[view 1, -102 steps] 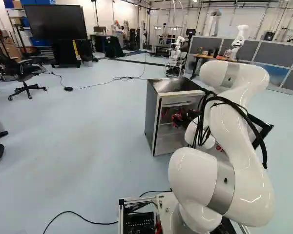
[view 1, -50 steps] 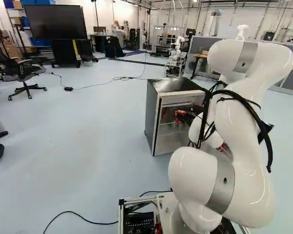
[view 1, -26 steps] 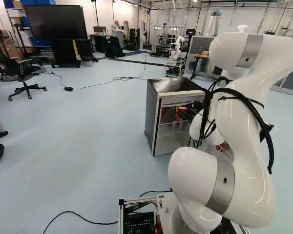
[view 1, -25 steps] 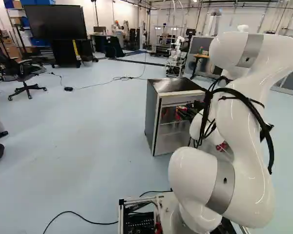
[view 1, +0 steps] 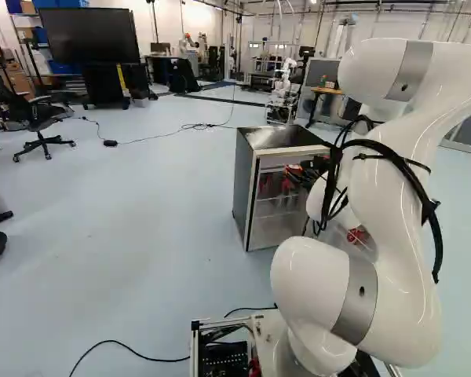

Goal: Grab a drink from the fridge

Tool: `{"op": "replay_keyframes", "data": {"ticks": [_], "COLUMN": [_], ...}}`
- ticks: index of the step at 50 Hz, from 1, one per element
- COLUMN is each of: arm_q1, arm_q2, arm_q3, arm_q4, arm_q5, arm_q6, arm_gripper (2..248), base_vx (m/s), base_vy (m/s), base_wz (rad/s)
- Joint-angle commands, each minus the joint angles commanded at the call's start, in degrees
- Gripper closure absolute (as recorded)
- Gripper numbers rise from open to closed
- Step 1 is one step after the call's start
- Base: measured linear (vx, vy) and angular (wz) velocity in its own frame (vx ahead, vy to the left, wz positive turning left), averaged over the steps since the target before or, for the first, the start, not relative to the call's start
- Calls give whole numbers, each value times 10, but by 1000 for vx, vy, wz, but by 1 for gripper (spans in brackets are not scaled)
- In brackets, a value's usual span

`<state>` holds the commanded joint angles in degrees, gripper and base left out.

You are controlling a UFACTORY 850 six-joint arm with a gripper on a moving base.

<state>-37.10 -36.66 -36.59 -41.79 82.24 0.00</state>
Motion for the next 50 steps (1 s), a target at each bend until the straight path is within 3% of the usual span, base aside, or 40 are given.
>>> {"op": "replay_keyframes", "data": {"ticks": [50], "arm_q1": [1], "arm_q2": [84], "arm_q3": [19], "arm_q4": [0], "arm_q5": [-3], "arm_q6": [0], "arm_gripper": [152], "base_vx": [0], "base_vy": [0], "base_wz": [0]}}
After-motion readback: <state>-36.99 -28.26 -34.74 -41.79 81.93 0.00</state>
